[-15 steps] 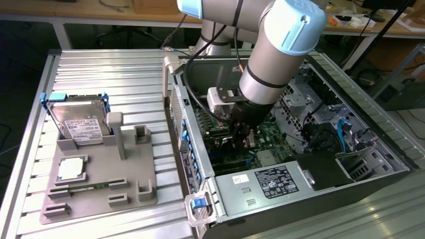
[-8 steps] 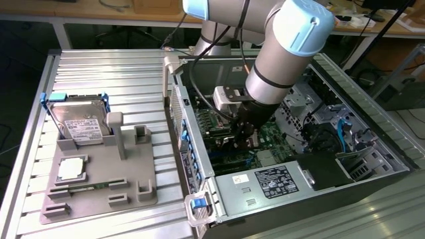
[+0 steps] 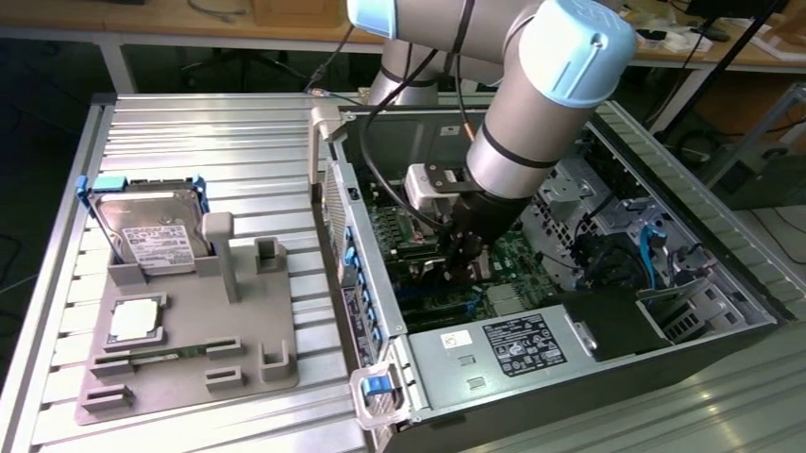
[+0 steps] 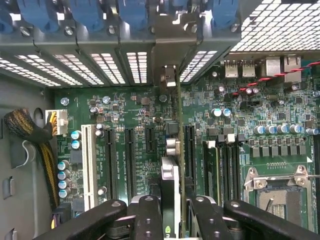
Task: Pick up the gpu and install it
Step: 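Insert the gpu into the slot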
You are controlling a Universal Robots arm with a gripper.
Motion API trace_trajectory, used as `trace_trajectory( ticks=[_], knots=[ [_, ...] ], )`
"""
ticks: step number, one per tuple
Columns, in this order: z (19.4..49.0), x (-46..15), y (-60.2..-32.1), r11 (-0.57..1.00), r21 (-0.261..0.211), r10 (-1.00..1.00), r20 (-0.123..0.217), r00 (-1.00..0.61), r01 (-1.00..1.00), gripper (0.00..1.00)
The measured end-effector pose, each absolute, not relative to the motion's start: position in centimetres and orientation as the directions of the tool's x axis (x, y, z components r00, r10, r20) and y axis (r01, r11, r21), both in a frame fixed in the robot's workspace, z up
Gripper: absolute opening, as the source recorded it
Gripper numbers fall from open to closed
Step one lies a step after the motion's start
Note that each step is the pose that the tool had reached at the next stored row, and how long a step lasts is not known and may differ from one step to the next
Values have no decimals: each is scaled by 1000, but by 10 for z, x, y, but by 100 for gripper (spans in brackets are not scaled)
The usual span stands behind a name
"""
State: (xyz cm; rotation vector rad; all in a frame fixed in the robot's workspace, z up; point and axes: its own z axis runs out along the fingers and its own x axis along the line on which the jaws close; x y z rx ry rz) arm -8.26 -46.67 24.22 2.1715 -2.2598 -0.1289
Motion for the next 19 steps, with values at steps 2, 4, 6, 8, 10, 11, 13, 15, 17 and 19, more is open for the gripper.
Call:
trace_trajectory(
  ticks=[2,4,6,8,10,11,13,15,17,19],
  knots=[
    [245,-82,-466,38,62,-998,-55,-41,-997,27],
    [251,-82,-467,38,62,-998,-55,-41,-997,27],
    [255,-83,-467,38,62,-998,-54,-41,-997,27],
    [255,-83,-467,38,62,-998,-54,-41,-997,27],
    [255,-83,-467,38,62,-998,-53,-41,-997,27],
    [255,-82,-467,38,63,-998,-53,-41,-997,27],
    [257,-80,-467,38,74,-998,-53,-42,-997,27],
    [264,-75,-467,38,93,-998,-52,-43,-995,27],
    [274,-69,-467,38,101,-998,-52,-44,-994,27],
    [287,-61,-467,38,103,-998,-52,-43,-994,27]
  ],
)
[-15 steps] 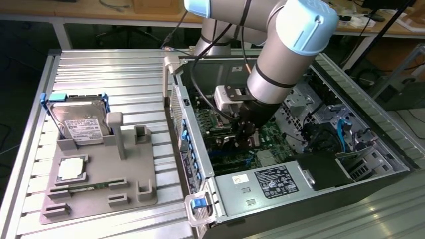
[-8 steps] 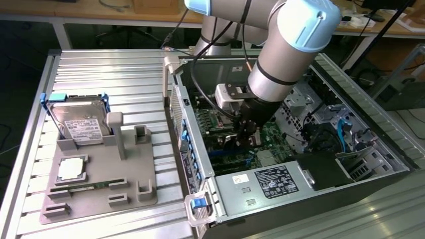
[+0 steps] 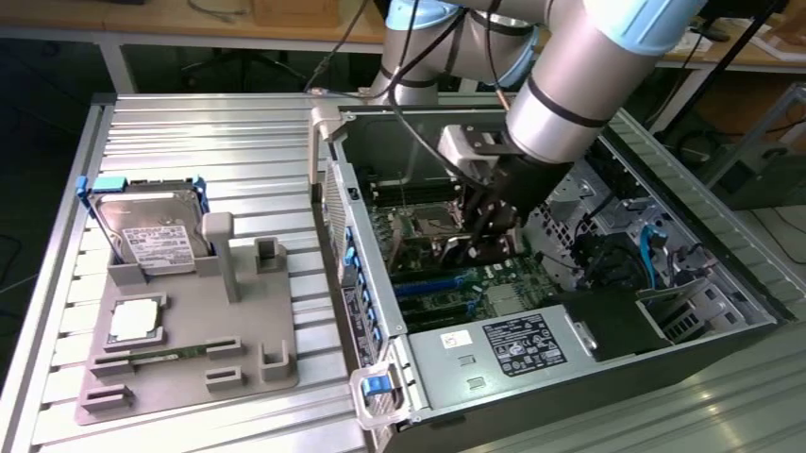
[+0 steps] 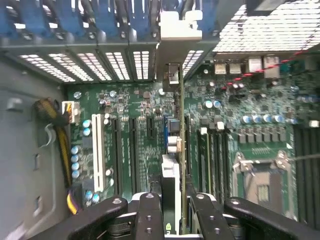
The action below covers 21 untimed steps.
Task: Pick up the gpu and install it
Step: 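Insert the gpu into the slot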
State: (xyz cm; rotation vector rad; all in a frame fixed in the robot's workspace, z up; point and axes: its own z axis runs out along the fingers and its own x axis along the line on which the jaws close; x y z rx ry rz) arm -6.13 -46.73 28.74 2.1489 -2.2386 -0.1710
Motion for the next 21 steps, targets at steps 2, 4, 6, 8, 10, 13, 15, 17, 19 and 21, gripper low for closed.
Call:
trace_trajectory(
  ticks=[2,4,6,8,10,13,15,17,19,21],
  knots=[
    [296,-54,-469,38,103,-998,-54,-43,-994,27],
    [303,-51,-470,37,103,-998,-54,-42,-994,27],
    [308,-50,-470,37,107,-998,-53,-43,-994,27],
    [309,-50,-470,37,108,-998,-53,-43,-993,27],
    [309,-50,-470,37,108,-998,-53,-43,-993,27],
    [308,-50,-470,37,106,-998,-51,-42,-994,27],
    [306,-50,-470,36,100,-998,-50,-41,-994,27],
    [306,-50,-470,32,90,-998,-46,-36,-995,27],
    [306,-50,-470,29,85,-998,-46,-33,-996,27],
    [305,-50,-471,29,86,-998,-48,-33,-996,27]
  ],
)
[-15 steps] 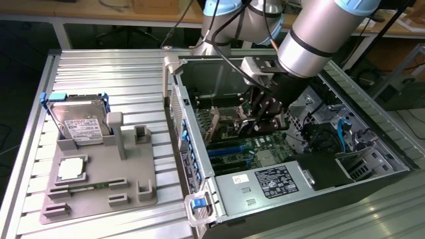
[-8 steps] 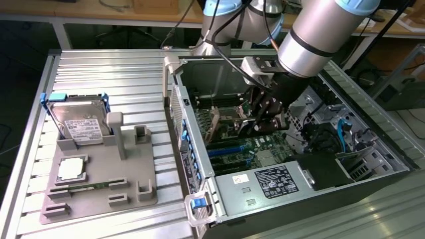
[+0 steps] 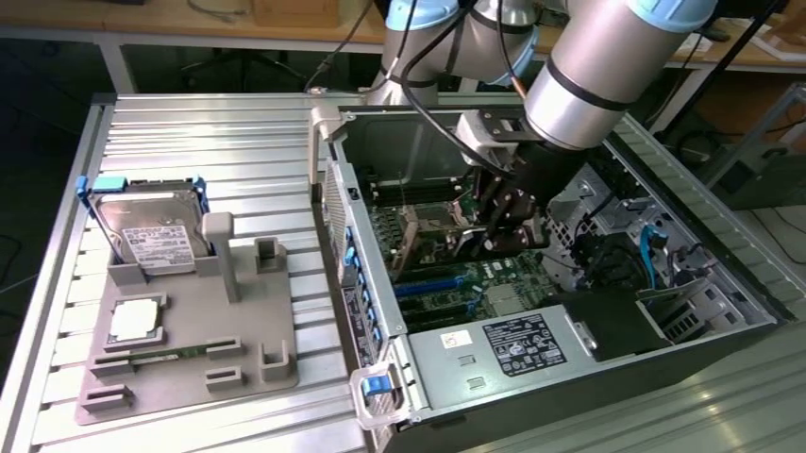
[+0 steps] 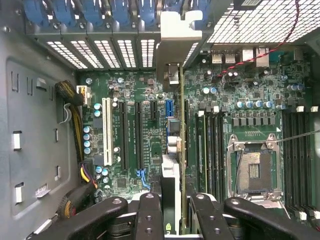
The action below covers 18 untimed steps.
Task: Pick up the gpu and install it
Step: 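Insert the gpu into the slot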
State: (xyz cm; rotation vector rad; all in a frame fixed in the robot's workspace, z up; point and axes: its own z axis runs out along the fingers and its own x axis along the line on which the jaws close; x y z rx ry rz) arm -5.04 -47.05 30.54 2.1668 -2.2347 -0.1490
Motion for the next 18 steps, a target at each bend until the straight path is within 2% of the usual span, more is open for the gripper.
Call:
trace_trajectory(
  ticks=[18],
  knots=[
    [271,-62,-473,28,90,-998,-55,-33,-996,27]
  ],
)
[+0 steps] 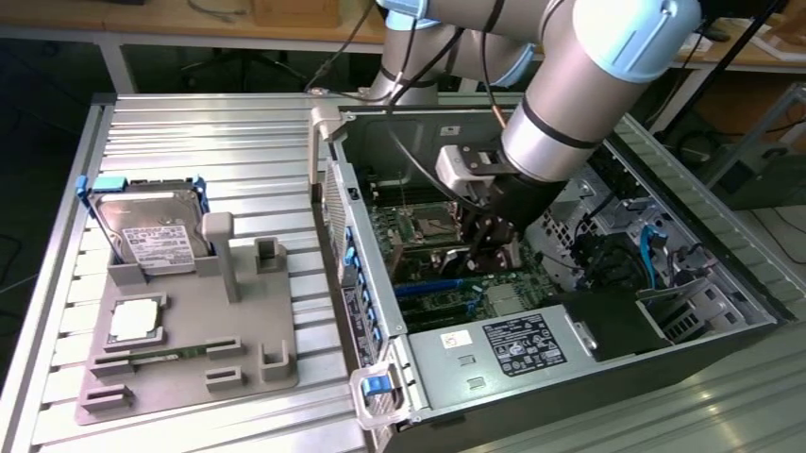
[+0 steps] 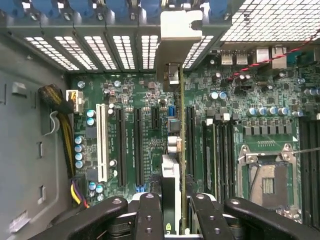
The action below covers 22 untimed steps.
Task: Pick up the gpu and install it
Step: 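Insert the gpu into the slot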
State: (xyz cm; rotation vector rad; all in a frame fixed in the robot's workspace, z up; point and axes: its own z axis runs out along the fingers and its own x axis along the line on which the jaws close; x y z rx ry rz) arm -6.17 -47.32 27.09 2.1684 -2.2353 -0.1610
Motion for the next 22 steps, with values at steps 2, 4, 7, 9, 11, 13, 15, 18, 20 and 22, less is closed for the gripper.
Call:
trace_trajectory(
  ticks=[2,4,7,9,11,13,15,18,20,22],
  knots=[
    [267,-64,-473,28,90,-998,-55,-33,-996,27],
    [264,-65,-471,28,90,-998,-55,-33,-996,27],
    [261,-70,-467,27,90,-998,-55,-32,-996,27],
    [261,-73,-467,25,90,-998,-55,-30,-996,27],
    [261,-75,-467,24,90,-998,-55,-29,-996,27],
    [260,-77,-467,23,90,-998,-55,-28,-996,27],
    [260,-79,-467,23,90,-998,-55,-28,-996,27],
    [258,-79,-467,23,90,-998,-55,-28,-996,27],
    [257,-79,-466,23,90,-998,-55,-28,-996,27],
    [257,-79,-465,23,90,-998,-55,-28,-996,27]
  ],
)
